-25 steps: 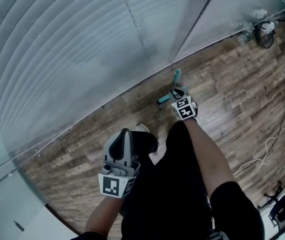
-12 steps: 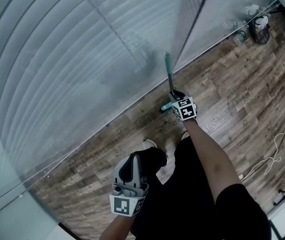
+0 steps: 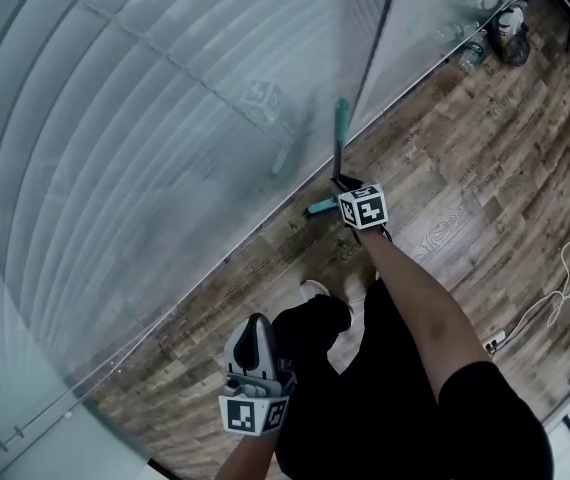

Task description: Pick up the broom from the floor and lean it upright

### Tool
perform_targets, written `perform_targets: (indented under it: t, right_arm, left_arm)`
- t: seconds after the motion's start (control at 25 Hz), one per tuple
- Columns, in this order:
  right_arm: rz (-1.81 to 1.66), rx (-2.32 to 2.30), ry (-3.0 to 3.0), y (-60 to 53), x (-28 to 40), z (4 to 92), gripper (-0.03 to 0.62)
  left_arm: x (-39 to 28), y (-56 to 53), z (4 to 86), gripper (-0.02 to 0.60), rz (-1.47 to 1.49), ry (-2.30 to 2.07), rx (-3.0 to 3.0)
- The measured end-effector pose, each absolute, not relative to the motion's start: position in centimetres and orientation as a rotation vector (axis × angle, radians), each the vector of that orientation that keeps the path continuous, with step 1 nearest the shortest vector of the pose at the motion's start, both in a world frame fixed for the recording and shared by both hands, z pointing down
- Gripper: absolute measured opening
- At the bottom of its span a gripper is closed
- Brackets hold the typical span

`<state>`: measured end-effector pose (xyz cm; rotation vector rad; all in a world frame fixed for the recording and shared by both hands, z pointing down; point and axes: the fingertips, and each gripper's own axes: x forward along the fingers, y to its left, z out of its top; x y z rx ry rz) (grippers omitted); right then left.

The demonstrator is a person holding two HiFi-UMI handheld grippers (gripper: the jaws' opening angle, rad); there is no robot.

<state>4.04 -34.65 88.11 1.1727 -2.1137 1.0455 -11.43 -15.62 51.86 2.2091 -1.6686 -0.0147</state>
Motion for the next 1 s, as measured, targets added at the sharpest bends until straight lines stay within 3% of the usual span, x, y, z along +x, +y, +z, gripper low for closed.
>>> perform_targets:
  t: [0.72,1.0]
  right_arm:
    - [1.039,1.219,-2.128,-38.6,5.7,89.6,0.1]
    - [0.888,1.207,-2.198,-39.2,5.3,88.2,0.176]
  left_arm:
    - [-10.2,-15.6,54.2,0.02,-0.006,-1.626,2.188]
    - [-9.5,-15.5,55.0,0.02,0.007,-1.6,2.183]
